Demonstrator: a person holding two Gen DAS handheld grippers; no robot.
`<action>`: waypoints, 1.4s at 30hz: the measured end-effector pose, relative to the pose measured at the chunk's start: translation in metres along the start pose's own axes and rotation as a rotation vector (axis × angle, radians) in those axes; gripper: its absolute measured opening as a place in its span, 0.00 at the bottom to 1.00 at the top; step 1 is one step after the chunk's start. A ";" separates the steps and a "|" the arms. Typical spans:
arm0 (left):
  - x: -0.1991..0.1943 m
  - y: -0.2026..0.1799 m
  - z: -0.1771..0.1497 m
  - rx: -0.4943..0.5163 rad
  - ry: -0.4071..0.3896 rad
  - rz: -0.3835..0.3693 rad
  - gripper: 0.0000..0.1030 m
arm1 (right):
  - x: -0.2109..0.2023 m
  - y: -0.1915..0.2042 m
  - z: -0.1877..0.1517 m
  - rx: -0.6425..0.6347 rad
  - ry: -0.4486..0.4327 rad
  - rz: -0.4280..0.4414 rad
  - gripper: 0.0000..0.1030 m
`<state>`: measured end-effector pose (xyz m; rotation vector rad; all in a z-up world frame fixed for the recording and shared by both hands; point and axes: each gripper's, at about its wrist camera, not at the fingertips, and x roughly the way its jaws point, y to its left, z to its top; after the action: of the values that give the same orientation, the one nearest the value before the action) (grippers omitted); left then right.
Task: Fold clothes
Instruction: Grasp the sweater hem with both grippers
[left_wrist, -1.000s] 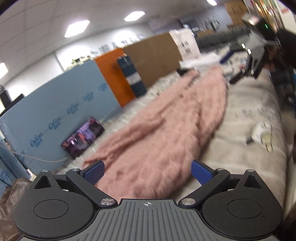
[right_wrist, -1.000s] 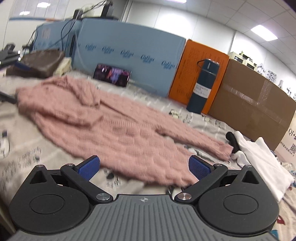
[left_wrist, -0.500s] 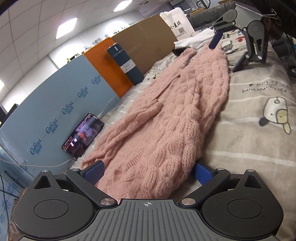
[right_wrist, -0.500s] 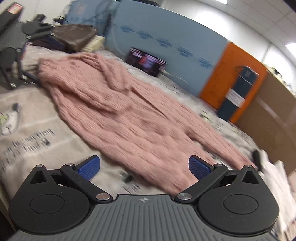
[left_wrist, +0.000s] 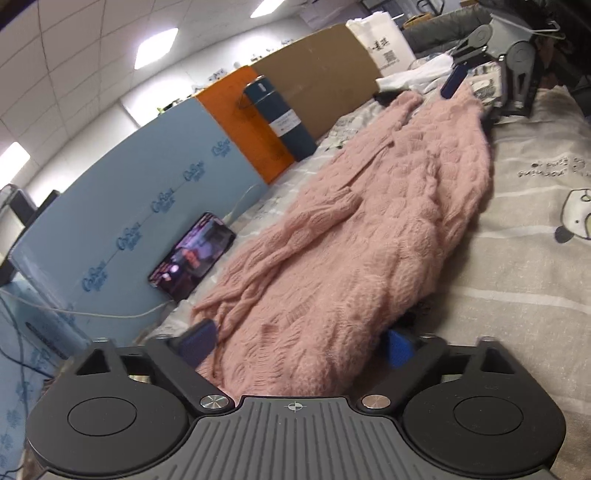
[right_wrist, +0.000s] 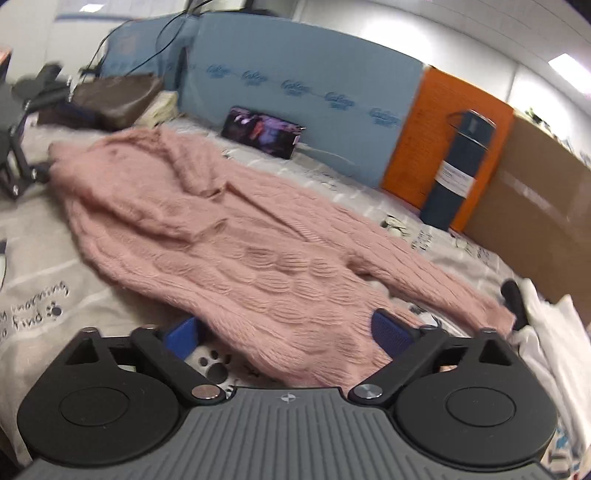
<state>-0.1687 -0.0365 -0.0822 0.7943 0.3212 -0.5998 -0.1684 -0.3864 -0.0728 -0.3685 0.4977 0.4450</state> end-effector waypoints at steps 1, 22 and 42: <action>0.001 -0.001 0.001 0.005 -0.004 -0.018 0.61 | 0.000 0.000 0.000 0.003 -0.011 0.017 0.71; 0.058 0.090 0.017 -0.472 -0.053 0.101 0.26 | 0.067 -0.053 0.074 0.034 -0.266 0.047 0.12; 0.101 0.117 -0.007 -0.777 0.009 0.117 0.58 | 0.050 -0.109 0.030 0.324 -0.233 -0.234 0.67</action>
<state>-0.0171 -0.0057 -0.0687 0.0662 0.4709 -0.3150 -0.0642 -0.4490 -0.0497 -0.0584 0.2874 0.1714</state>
